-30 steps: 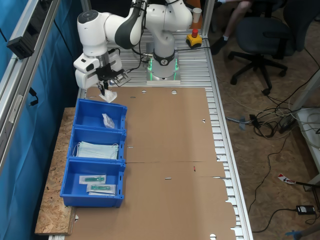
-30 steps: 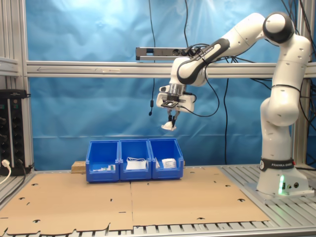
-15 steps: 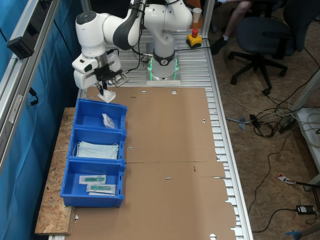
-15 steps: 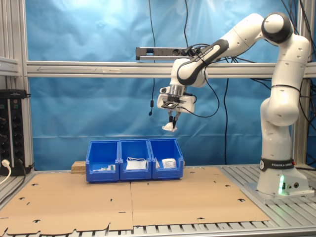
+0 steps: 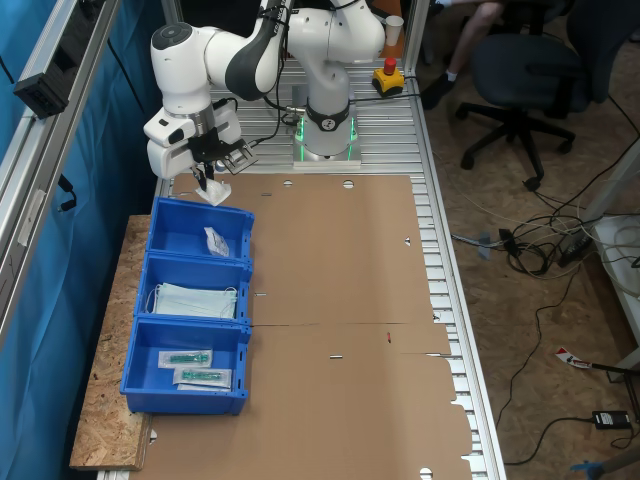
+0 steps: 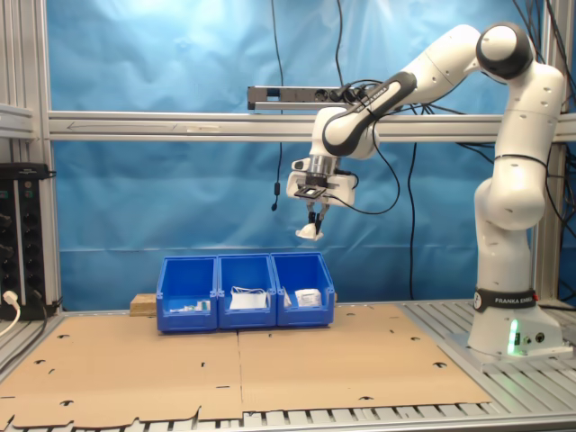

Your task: Pick and place sorting task of medical equipment.

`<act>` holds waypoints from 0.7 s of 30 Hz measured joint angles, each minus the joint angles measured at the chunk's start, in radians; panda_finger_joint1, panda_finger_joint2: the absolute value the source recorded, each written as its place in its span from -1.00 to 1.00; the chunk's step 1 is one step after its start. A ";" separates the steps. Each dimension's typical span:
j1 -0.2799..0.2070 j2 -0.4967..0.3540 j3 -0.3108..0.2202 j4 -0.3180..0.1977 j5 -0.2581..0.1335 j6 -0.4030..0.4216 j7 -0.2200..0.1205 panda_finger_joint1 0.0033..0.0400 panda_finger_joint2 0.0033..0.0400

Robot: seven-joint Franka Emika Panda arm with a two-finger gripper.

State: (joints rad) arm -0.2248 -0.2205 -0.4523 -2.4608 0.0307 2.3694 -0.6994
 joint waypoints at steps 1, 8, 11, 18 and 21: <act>0.000 0.000 0.000 0.000 0.000 0.000 0.000 -0.85 -0.85; 0.000 0.005 -0.003 0.000 0.000 0.000 0.000 -0.85 -0.85; 0.000 0.007 -0.005 0.001 0.000 0.000 0.000 -0.85 -0.85; 0.000 0.011 -0.011 0.009 0.000 0.000 0.000 -0.85 -0.85; 0.000 0.011 -0.012 0.013 0.000 0.000 0.000 -0.85 -0.85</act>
State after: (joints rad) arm -0.2249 -0.2094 -0.4644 -2.4478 0.0307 2.3693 -0.6994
